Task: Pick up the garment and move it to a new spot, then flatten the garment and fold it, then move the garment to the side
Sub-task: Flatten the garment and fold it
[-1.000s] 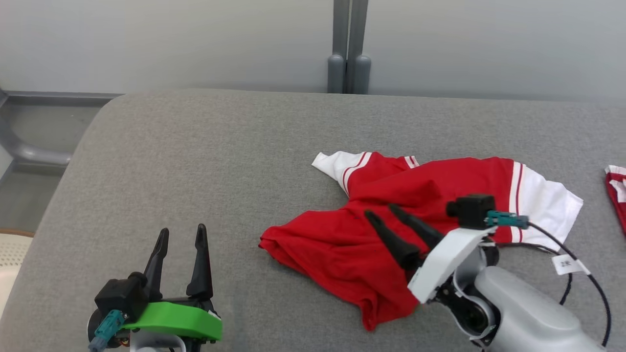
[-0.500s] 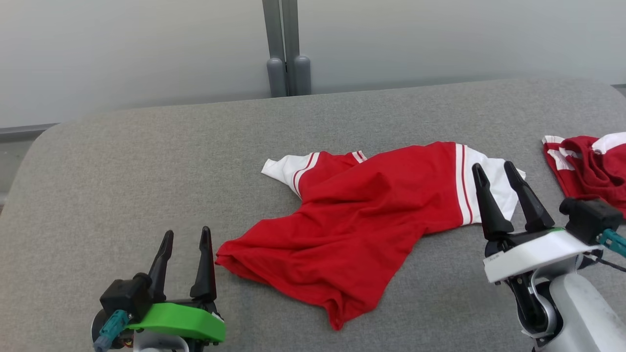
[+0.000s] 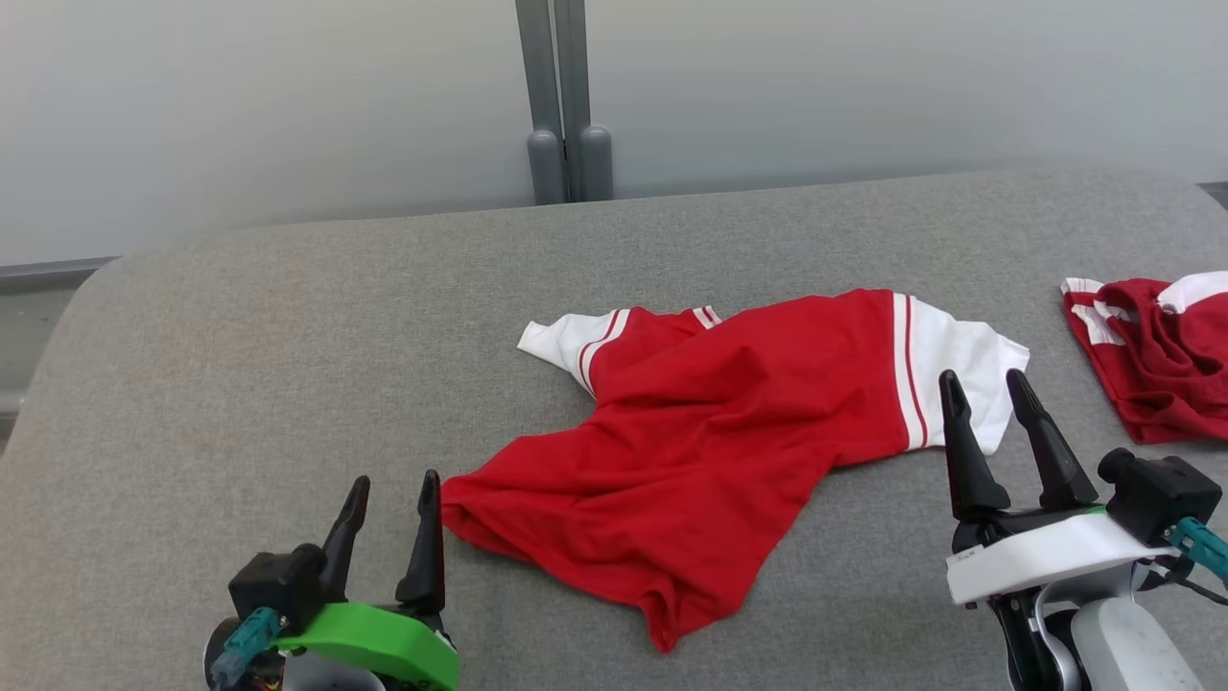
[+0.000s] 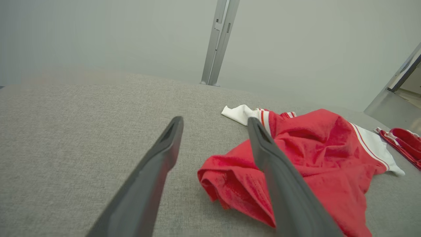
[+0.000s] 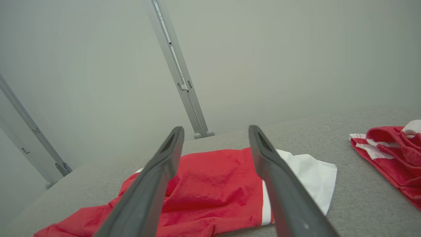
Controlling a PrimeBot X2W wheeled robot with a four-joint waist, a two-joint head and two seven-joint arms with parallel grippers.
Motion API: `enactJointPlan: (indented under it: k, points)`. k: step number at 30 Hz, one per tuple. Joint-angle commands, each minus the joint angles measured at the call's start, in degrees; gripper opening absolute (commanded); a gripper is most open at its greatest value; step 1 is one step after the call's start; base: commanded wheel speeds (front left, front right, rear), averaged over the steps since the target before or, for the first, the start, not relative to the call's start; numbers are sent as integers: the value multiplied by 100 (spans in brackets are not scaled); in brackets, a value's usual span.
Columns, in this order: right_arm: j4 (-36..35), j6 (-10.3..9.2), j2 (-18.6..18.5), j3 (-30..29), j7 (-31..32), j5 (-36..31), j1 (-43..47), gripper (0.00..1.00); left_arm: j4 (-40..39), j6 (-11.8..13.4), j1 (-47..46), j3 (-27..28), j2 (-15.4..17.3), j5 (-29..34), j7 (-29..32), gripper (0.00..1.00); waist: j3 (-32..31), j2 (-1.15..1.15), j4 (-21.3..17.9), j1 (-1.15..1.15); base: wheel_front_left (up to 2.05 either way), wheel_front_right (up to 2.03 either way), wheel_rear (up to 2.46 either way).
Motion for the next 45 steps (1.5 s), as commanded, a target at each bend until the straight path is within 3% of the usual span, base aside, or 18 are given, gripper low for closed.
enactJointPlan:
  k: [1, 5, 12, 17, 25, 32, 33, 34, 40, 45]
  points:
    - [-26, 3, 5, -19, -24, -32, 59, 100, 16, -41, 51, -16, 37, -72, 76, 100, -4, 0, 23, 0, 0, 0, 0]
    - [-38, 3, 11, -38, -24, -77, 61, 100, 10, -98, 126, -115, 28, -367, 534, 100, 8, 0, 47, 0, 0, 0, 0]
    - [-42, 3, -13, -102, -24, -150, -6, 100, -326, -215, 349, -580, 46, -1432, 2002, 100, 122, 0, 36, 0, 0, 0, 0]
    - [-11, 3, 7, -79, -24, -173, -84, 100, -351, -245, 439, -804, 91, -1988, 2673, 100, 254, 0, -31, 0, 0, 0, 0]
    - [53, 3, -23, -27, -24, -172, -269, 100, 262, -251, -114, -969, 55, -2722, 2894, 100, 467, 0, -281, 0, 0, 0, 0]
    - [96, 3, -38, 26, -24, -153, -391, 100, 982, -253, -766, -1017, 84, -3058, 2527, 100, 586, 0, -524, 0, 0, 0, 0]
    - [102, 3, -42, 27, -24, -148, -393, 100, 1025, -253, -806, -1021, 87, -3136, 2486, 73, 589, 0, -536, 0, 0, 0, 0]
    - [108, 3, -45, 26, -24, -146, -394, 100, 1028, -253, -866, -1005, 144, -3170, 2383, 0, 590, 0, -554, 0, 0, 0, 0]
    - [124, 3, -25, -10, -24, -159, -376, 100, 849, -253, -809, -837, 680, -3551, 2105, 0, 573, 0, -613, 0, 0, 0, 0]
    - [159, 3, -67, 37, -24, -165, -403, 100, 663, -253, -1102, -769, 1300, -3857, 2419, 0, 665, 0, -579, 0, 0, 0, 0]
